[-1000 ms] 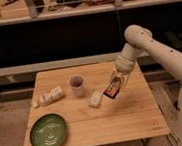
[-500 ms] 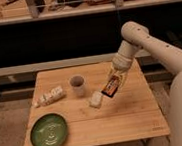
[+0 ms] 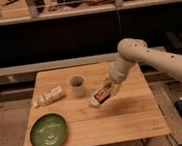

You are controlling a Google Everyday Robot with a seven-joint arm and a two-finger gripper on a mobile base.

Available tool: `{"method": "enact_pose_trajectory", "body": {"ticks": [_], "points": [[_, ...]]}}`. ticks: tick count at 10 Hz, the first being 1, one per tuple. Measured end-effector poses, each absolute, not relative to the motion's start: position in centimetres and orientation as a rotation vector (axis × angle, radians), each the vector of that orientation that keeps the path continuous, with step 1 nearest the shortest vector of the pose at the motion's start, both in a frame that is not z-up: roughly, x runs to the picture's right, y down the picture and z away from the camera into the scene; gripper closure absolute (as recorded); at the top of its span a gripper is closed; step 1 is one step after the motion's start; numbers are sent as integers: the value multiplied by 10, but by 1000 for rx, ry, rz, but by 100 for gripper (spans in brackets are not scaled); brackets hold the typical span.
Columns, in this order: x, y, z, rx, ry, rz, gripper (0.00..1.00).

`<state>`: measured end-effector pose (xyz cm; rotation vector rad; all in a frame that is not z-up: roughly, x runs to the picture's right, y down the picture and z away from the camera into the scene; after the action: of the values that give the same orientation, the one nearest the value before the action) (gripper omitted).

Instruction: Place the eraser on the white sponge

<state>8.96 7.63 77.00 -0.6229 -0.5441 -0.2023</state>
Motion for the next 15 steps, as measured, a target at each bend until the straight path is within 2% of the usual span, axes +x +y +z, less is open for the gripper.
{"method": "enact_pose_trajectory", "body": {"ticks": [3,7,15], "points": [[86,80,791,-626,-548,-162,100],[93,63,816,-615,-597,-119,100],[73,68,832,-570,-629,-79,100]]}}
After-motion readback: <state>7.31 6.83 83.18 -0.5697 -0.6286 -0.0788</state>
